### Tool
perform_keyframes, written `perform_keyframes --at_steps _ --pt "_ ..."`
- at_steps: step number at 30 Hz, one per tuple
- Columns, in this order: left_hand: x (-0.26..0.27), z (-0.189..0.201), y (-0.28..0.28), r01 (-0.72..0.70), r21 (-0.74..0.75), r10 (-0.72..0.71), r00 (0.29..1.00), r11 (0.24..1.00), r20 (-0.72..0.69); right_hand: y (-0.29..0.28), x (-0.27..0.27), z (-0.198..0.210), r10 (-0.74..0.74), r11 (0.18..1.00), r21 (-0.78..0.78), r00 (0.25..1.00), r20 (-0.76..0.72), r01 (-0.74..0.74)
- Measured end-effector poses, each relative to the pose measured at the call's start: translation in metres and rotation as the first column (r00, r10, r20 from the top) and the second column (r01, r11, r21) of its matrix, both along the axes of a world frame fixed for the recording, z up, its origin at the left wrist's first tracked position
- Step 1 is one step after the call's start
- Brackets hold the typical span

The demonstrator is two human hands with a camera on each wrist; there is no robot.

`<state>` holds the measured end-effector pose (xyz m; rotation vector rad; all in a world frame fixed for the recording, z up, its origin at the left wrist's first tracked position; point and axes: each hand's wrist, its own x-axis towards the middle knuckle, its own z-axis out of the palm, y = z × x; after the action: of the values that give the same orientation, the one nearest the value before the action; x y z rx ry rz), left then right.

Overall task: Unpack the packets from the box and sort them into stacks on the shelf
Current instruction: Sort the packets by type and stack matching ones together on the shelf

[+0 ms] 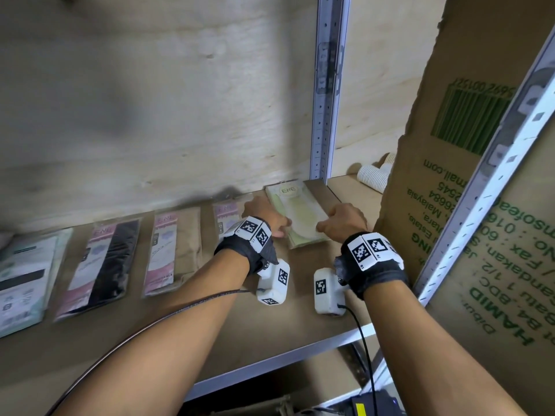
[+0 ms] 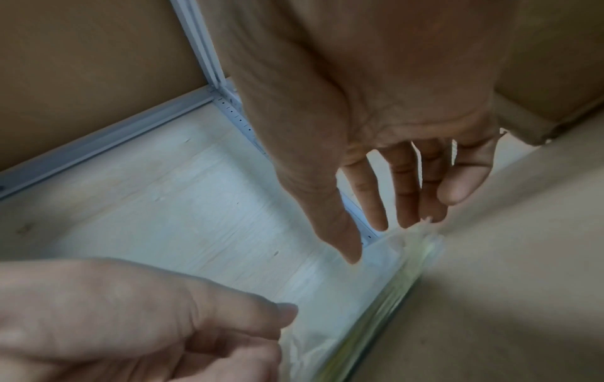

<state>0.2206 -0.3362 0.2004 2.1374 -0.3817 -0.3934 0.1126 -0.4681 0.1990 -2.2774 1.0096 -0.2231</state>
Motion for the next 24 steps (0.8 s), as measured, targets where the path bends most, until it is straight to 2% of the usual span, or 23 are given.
perform_keyframes --at_steps 4,7,9,11,14,18,20,24 --pt "0.008 0.01 0.038 -0.059 -0.034 0.059 0.998 0.998 0.016 0.015 0.004 0.013 0.04 0.997 -0.074 0.995 0.095 -0.033" --pt "0.012 0.017 0.094 -0.104 -0.091 0.104 0.995 0.99 -0.007 0.042 0.005 0.024 0.165 0.986 -0.01 0.956 0.243 -0.168" --pt "0.012 0.02 0.14 -0.134 -0.105 0.135 0.991 0.985 -0.003 0.07 0.006 0.027 0.262 0.959 0.029 0.918 0.297 -0.283" --pt "0.01 0.021 0.19 -0.221 -0.119 0.225 0.974 0.968 0.018 0.103 0.009 0.028 0.329 0.922 0.087 0.884 0.333 -0.376" --pt "0.006 0.018 0.26 -0.344 -0.202 0.348 0.937 0.917 -0.019 0.156 0.014 0.022 0.415 0.869 0.124 0.842 0.345 -0.479" --pt "0.009 0.015 0.34 -0.494 -0.226 0.502 0.864 0.839 -0.024 0.223 0.031 0.015 0.519 0.782 0.178 0.782 0.345 -0.597" --pt "0.01 0.015 0.372 -0.513 -0.24 0.518 0.854 0.824 -0.047 0.255 0.045 0.016 0.575 0.743 0.181 0.753 0.32 -0.644" --pt "0.011 0.021 0.426 -0.524 -0.28 0.549 0.836 0.805 0.014 0.317 0.081 0.022 0.701 0.674 0.107 0.679 0.218 -0.731"
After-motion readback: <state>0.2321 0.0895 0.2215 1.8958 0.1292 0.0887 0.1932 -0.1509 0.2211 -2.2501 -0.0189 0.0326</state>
